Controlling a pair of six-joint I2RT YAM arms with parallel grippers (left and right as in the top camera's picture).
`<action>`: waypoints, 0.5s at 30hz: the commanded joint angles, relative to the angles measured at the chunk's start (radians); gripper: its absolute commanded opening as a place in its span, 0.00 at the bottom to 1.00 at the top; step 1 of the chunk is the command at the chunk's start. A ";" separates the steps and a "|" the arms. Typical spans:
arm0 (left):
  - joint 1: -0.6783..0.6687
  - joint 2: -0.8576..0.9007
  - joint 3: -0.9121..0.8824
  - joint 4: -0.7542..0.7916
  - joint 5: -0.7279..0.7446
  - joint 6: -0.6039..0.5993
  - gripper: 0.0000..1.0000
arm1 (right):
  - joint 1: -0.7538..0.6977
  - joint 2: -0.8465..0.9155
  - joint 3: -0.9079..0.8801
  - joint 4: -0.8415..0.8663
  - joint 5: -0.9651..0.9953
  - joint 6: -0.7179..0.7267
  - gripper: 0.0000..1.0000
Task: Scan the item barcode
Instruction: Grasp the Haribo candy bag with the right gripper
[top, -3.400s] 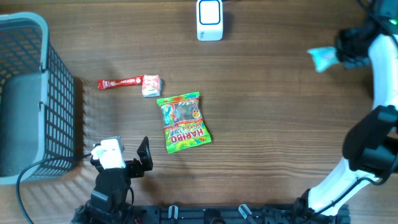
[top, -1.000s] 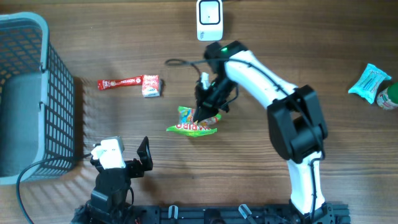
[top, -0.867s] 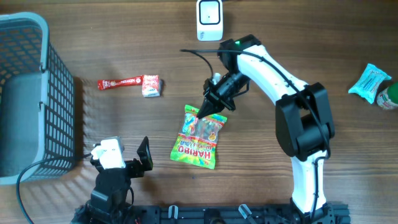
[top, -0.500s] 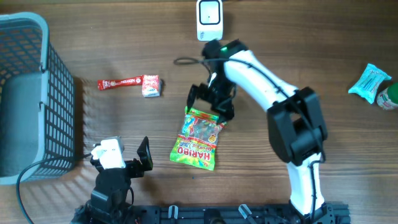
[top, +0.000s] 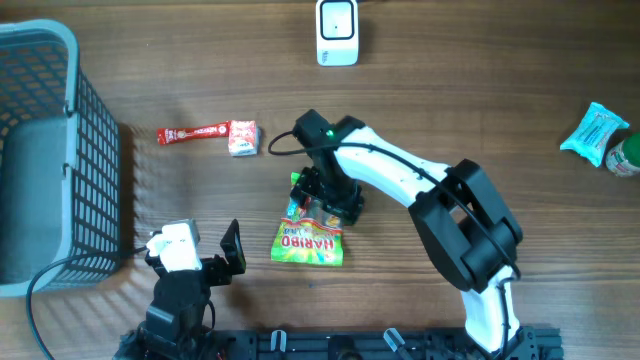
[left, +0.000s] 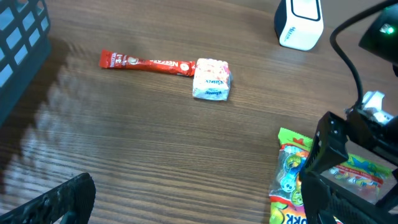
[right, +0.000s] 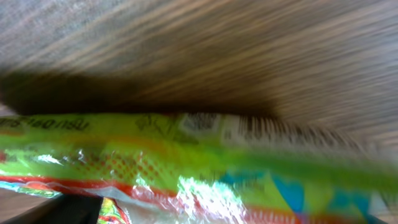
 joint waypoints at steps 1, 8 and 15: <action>-0.003 -0.004 -0.005 0.002 -0.013 -0.002 1.00 | 0.008 0.055 -0.135 0.071 -0.002 0.023 0.17; -0.003 -0.004 -0.005 0.002 -0.013 -0.002 1.00 | -0.067 0.055 -0.131 0.106 -0.378 -0.111 0.04; -0.003 -0.004 -0.005 0.003 -0.013 -0.002 1.00 | -0.244 0.053 -0.122 0.149 -1.043 -0.672 0.04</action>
